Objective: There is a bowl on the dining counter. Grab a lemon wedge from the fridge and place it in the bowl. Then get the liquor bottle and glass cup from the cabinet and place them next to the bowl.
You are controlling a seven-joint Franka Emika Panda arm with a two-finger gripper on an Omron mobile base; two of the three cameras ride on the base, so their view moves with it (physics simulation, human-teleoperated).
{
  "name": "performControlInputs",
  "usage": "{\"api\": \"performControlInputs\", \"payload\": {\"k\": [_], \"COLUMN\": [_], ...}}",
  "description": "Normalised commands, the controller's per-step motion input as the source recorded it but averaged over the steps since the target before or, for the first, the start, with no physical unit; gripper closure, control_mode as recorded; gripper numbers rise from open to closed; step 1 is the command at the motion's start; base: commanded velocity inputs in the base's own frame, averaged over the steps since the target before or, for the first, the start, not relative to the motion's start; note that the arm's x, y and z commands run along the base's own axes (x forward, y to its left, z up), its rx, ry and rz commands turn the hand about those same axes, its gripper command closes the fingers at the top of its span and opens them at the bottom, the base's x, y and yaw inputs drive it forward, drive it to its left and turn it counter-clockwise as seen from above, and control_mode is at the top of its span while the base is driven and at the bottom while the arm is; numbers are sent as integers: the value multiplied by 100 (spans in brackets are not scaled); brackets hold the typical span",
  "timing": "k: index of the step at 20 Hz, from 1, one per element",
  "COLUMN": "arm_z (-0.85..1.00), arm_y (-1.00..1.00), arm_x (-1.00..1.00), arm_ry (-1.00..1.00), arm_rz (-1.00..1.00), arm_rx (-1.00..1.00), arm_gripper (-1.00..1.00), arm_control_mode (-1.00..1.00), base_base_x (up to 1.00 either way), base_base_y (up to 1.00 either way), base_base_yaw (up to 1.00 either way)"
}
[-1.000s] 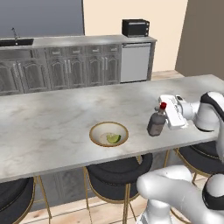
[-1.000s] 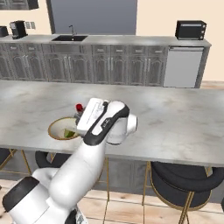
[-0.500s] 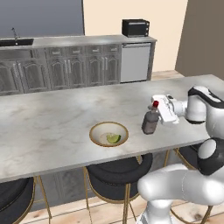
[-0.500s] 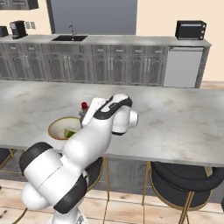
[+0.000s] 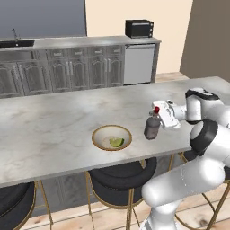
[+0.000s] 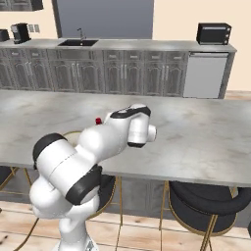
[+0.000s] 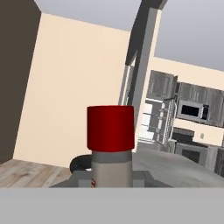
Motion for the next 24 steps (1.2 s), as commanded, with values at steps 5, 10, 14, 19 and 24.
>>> {"api": "performControlInputs", "payload": {"k": [5, 10, 14, 19, 24], "arm_z": [-25, -25, -19, -16, -20], "arm_y": [0, 1, 1, 1, 4], "arm_x": [12, 23, 29, 35, 37], "arm_ry": [0, 0, 1, 4, 8], "arm_rz": [0, 0, 0, 1, 3], "arm_rx": [-7, -2, 0, 0, 0], "arm_gripper": [100, 100, 100, 100, 100], "arm_control_mode": [-100, -100, -100, -100, -100], "base_base_x": [0, 0, 0, 0, 0], "base_base_y": [0, 0, 0, 0, 0], "base_base_yaw": [0, 0, 0, 0, 0]}}
